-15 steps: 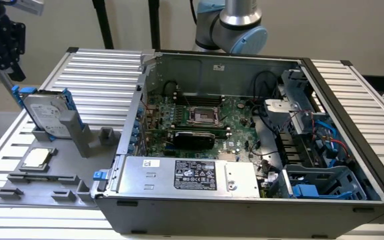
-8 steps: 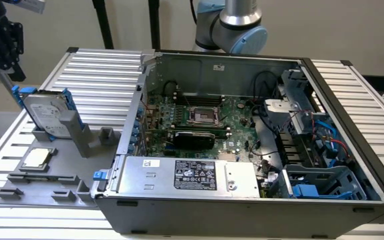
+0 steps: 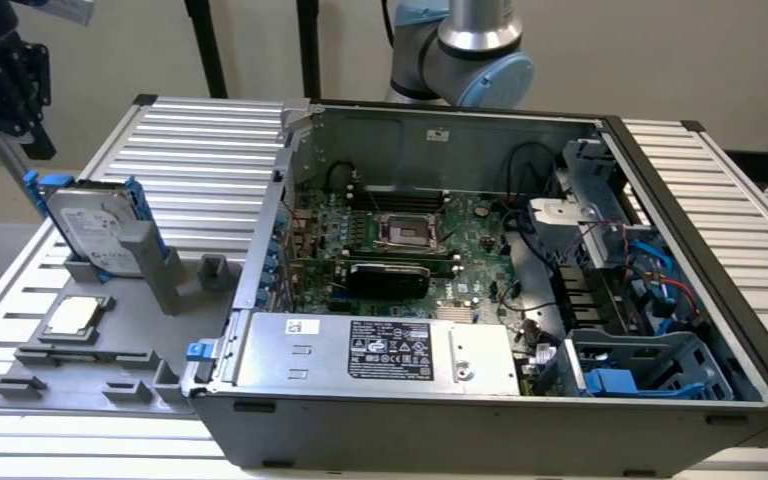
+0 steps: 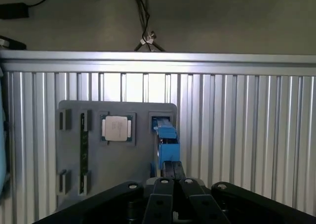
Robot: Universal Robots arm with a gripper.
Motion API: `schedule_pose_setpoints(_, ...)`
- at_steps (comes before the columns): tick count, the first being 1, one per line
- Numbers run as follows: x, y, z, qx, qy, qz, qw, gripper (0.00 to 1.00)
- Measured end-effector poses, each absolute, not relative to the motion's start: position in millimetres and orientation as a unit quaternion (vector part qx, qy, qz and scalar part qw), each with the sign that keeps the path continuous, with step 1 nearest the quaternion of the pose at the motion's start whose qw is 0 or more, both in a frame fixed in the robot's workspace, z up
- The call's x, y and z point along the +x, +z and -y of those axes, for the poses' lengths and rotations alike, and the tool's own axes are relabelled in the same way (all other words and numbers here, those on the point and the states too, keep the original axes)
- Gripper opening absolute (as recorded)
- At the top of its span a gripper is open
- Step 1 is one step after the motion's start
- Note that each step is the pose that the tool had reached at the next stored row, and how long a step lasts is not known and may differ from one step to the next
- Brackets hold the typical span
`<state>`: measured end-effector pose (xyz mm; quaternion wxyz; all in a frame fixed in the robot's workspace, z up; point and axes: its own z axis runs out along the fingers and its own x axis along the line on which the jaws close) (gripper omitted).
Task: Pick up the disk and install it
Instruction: 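Pick up the disk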
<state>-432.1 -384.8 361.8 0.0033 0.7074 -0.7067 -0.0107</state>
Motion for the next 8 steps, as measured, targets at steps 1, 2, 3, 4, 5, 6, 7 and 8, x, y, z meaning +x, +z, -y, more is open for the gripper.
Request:
schedule_pose_setpoints(1, -432.4, 361.4, 384.8, 0.708, -0.011, 0.707, 0.003, 0.11)
schedule_pose_setpoints(2, -432.4, 361.3, 384.8, 0.708, -0.011, 0.707, 0.003, 0.12)
schedule_pose_setpoints(3, -432.5, 361.1, 384.8, 0.708, -0.010, 0.707, 0.003, 0.18)
schedule_pose_setpoints(4, -432.5, 360.5, 384.8, 0.708, -0.010, 0.707, 0.002, 0.24)
schedule_pose_setpoints(5, -432.5, 359.6, 384.8, 0.708, -0.009, 0.707, 0.002, 0.24)
schedule_pose_setpoints(6, -432.5, 358.5, 384.8, 0.708, -0.009, 0.707, 0.001, 0.30)
schedule_pose_setpoints(7, -432.5, 357.2, 384.8, 0.708, -0.008, 0.707, 0.001, 0.36)
schedule_pose_setpoints(8, -432.5, 355.5, 384.8, 0.708, -0.008, 0.707, 0.000, 0.36)
